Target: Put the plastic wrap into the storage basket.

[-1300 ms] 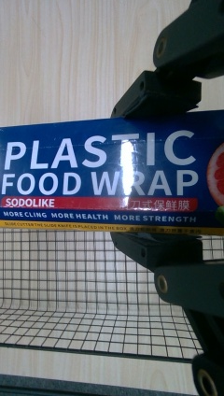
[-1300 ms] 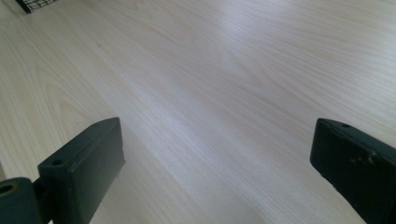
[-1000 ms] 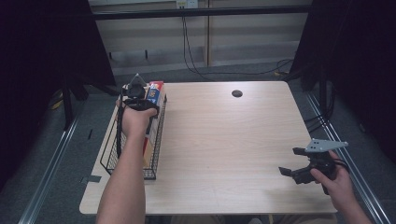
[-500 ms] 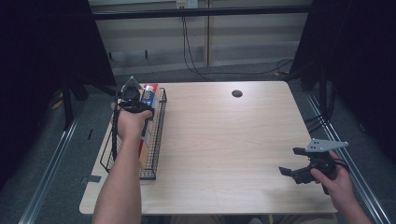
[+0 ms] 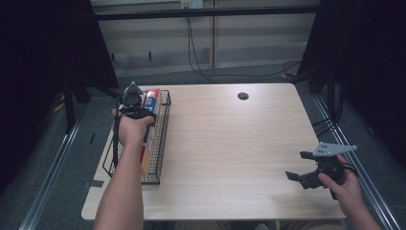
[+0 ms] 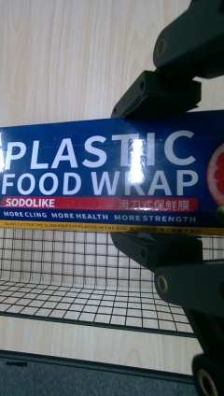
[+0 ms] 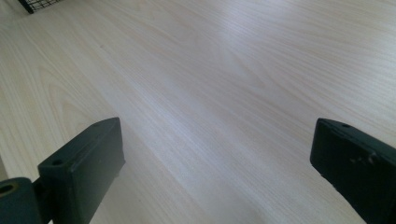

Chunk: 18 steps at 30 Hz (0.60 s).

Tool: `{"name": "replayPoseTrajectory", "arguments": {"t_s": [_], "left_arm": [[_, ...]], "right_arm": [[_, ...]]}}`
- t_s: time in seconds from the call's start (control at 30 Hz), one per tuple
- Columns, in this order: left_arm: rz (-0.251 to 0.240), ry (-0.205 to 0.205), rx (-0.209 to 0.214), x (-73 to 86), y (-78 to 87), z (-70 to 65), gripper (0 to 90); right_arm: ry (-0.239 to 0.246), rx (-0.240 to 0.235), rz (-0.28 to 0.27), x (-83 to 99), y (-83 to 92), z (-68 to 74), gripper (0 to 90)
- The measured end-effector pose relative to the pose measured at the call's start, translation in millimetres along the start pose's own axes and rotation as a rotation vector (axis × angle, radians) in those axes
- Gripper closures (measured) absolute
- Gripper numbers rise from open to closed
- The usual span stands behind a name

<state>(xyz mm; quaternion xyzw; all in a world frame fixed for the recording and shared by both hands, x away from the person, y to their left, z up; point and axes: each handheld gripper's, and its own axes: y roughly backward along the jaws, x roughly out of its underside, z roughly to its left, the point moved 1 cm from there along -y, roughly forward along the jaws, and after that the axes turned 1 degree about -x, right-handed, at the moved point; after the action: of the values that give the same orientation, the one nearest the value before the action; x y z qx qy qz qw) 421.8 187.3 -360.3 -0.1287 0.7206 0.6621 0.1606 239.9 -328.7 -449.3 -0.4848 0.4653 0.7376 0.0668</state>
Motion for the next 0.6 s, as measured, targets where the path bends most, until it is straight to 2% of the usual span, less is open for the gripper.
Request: {"name": "replayPoseTrajectory", "arguments": {"t_s": [0.6], "left_arm": [[0.018,0.015,0.001,7.9,-9.3,9.0,43.0]], "right_arm": [[0.009,0.004,0.001,-0.3,0.0,0.3,2.5]]}}
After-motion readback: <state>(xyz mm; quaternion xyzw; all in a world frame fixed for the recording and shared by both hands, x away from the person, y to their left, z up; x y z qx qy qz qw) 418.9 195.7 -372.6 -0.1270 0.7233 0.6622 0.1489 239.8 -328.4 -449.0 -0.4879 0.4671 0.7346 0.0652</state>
